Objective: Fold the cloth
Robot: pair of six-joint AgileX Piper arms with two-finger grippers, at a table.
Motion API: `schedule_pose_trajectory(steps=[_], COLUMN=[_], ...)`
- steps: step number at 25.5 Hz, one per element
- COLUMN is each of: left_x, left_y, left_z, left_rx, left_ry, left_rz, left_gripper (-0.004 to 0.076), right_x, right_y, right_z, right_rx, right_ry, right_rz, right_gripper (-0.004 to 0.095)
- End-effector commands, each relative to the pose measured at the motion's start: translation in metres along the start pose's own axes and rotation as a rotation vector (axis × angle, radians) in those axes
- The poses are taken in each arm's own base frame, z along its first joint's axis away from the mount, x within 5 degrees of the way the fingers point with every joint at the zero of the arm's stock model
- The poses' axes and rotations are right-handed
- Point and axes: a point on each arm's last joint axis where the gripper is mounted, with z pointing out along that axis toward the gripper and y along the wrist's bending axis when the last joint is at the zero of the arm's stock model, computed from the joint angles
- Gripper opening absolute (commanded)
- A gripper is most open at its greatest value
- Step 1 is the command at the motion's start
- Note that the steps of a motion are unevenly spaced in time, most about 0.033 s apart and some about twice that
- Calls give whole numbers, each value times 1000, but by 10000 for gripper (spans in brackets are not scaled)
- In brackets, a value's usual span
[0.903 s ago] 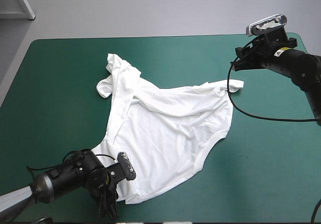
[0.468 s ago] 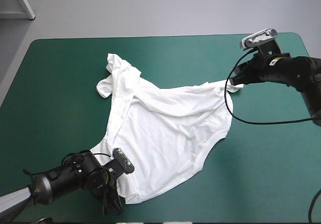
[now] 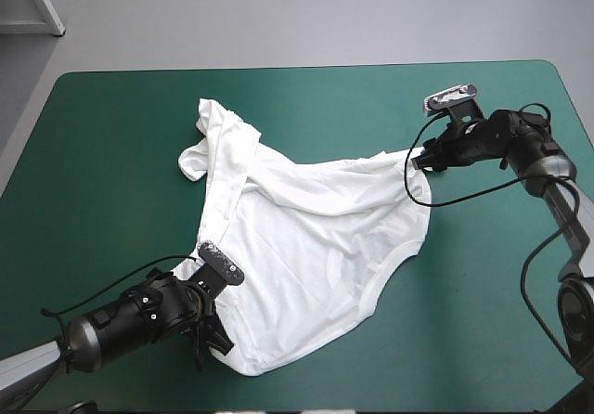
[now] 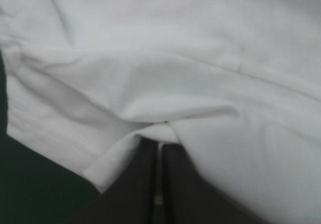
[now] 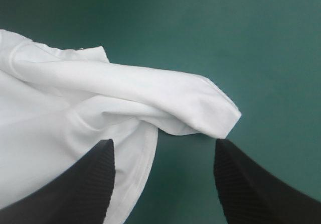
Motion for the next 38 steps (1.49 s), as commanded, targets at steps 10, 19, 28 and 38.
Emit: schedule_pose_trajectory(steps=[10, 19, 28, 38], left_x=[-13, -15, -35, -54], left_y=[7, 7, 50, 102], left_z=[-10, -10, -108, -256], left_rx=[-54, -44, -266, -586], left_ry=[-129, -142, -531, -905], left_rz=[-34, -64, -141, -101], left_gripper=[19, 19, 19, 19], right_x=[-11, -10, -50, -43], right_y=[-21, -24, -10, 38], right_z=[41, 74, -60, -251], right_rx=[103, 58, 103, 51], right_ry=[-54, 49, -225, -697], right_rz=[-73, -64, -56, -117], right_gripper=[556, 140, 0, 1])
